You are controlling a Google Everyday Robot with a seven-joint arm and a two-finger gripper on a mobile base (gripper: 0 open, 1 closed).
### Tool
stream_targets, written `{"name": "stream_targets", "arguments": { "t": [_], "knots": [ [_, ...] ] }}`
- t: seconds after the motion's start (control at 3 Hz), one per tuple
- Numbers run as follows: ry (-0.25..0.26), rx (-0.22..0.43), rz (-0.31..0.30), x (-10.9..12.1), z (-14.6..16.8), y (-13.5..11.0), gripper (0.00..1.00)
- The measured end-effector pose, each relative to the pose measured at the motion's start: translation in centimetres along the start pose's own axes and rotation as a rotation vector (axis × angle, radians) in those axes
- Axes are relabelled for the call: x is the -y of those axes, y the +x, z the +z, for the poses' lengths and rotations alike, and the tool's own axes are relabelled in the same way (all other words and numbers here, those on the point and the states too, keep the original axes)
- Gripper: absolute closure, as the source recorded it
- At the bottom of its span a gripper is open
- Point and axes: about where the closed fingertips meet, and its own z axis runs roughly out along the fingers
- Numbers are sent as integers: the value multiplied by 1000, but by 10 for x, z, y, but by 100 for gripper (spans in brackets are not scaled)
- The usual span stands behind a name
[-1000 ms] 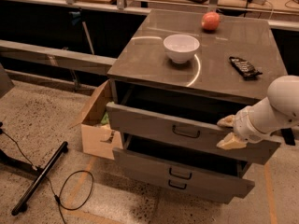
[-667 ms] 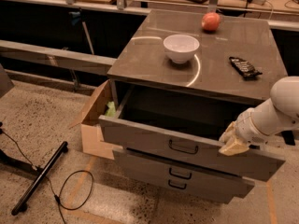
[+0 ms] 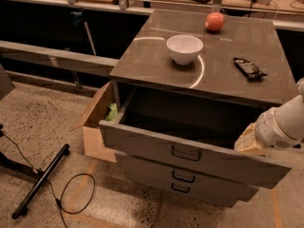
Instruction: Open top drawer
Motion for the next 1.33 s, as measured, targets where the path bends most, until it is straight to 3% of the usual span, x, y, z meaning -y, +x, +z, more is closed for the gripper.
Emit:
{"name": "stream_targets", "arguments": {
  "t": [0.33, 0.67, 1.33],
  "knots": [
    [36, 4, 2, 7, -25, -6, 44],
    [83, 1, 11, 18, -34, -7, 46],
    [127, 7, -2, 34, -22, -14, 92]
  ]
}}
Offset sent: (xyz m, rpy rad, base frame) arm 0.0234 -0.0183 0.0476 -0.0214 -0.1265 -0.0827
